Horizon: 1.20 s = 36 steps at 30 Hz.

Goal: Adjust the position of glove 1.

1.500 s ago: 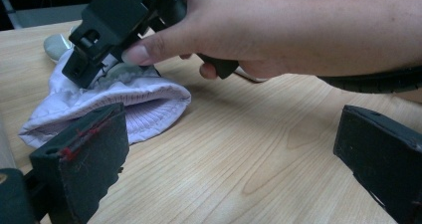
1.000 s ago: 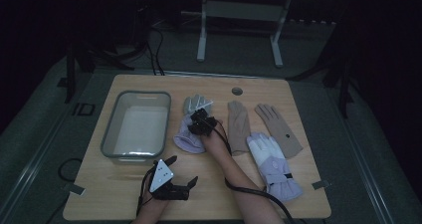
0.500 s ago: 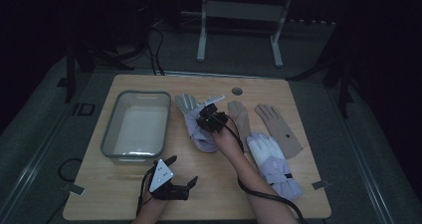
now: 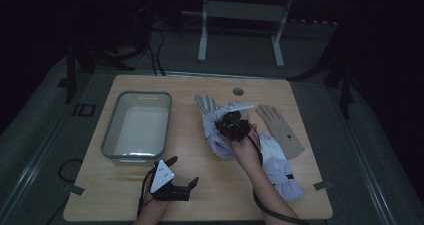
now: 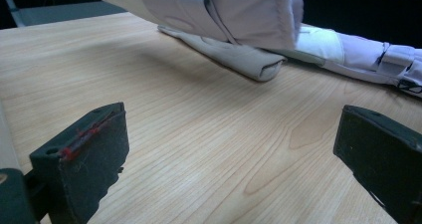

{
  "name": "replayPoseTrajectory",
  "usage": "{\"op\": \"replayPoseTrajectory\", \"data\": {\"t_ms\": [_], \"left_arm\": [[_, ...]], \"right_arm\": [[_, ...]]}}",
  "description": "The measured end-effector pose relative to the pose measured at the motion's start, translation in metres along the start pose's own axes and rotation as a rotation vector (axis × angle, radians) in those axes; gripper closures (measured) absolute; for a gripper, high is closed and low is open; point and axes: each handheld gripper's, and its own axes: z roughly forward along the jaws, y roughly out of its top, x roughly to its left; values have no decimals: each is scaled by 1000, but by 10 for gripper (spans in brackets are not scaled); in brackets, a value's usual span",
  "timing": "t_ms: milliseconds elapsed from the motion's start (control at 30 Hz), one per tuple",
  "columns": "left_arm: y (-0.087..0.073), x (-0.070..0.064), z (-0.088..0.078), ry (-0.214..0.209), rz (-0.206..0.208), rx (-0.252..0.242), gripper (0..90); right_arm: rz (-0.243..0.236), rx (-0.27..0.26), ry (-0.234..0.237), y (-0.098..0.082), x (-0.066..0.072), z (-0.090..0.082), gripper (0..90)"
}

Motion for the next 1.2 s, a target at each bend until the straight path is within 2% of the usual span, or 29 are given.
{"op": "replayPoseTrajectory", "data": {"t_ms": [67,133,200,233,300,367,433,533,567,667,733,833,900,967,1000,1133,1200], "left_arm": [[0,0,0,-2,0,0,12],[0,0,0,-2,2,2,12],[0,0,0,-2,3,0,12],[0,0,0,-2,3,0,12],[0,0,1,-4,0,0,13],[0,0,0,-5,4,2,12],[0,0,0,-5,5,2,12],[0,0,0,-6,6,2,12],[0,0,0,-6,6,2,12],[0,0,0,-6,6,1,13],[0,0,0,-6,5,0,12],[0,0,0,-6,4,0,12],[0,0,0,-5,8,0,13],[0,0,0,-4,7,1,12],[0,0,0,-4,7,1,12],[0,0,0,-4,6,2,13],[0,0,0,-4,7,1,12]], "right_arm": [[10,7,-15,-8,1,4,892],[43,18,-15,-16,0,12,892],[86,27,3,-24,-1,23,891],[86,27,3,-24,-1,23,891],[126,51,42,-34,4,42,891],[140,69,46,-40,7,55,889],[174,73,53,-45,7,66,887],[215,59,85,-46,6,73,854],[215,59,85,-46,6,73,854],[192,67,87,-40,6,73,750],[148,74,74,-37,8,69,650],[109,78,66,-34,8,61,508],[87,57,40,-31,6,53,464],[80,49,41,-30,5,48,444],[66,30,34,-26,3,38,410],[25,4,60,-18,-2,17,364],[-3,10,77,-16,-5,7,363]]}}
